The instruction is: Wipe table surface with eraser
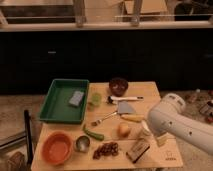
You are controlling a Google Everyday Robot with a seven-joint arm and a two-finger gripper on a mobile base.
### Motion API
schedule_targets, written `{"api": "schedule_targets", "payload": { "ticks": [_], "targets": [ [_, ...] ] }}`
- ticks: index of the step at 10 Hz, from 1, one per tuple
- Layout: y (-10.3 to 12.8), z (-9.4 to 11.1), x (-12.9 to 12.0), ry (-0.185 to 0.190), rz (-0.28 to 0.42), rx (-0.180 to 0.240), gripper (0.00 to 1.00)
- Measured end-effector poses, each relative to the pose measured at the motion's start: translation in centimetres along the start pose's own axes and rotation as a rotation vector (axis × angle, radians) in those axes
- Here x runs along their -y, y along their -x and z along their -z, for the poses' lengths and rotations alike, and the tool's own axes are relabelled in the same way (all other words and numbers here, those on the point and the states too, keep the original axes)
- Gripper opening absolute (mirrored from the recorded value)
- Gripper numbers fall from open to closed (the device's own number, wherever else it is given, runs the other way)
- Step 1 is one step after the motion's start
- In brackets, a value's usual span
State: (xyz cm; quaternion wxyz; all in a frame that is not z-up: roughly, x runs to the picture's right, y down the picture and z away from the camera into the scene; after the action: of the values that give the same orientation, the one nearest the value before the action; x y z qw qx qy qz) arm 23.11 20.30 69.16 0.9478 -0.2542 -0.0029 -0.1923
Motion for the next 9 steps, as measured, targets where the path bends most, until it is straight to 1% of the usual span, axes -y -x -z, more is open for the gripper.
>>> {"api": "schedule_targets", "payload": {
  "ticks": [2, 5, 7, 9],
  "targets": [
    [1.2, -0.7, -0.5, -0.006, 0.050, 0.011, 0.80],
    [2.1, -1.3, -0.9, -0.010, 0.079, 0.026, 0.80],
    [2.9, -2.0, -0.9, -0.018, 0.124, 0.033, 0.80],
    [3.3, -2.3, -1.1, -0.023, 0.155, 0.039, 0.80]
  ]
}}
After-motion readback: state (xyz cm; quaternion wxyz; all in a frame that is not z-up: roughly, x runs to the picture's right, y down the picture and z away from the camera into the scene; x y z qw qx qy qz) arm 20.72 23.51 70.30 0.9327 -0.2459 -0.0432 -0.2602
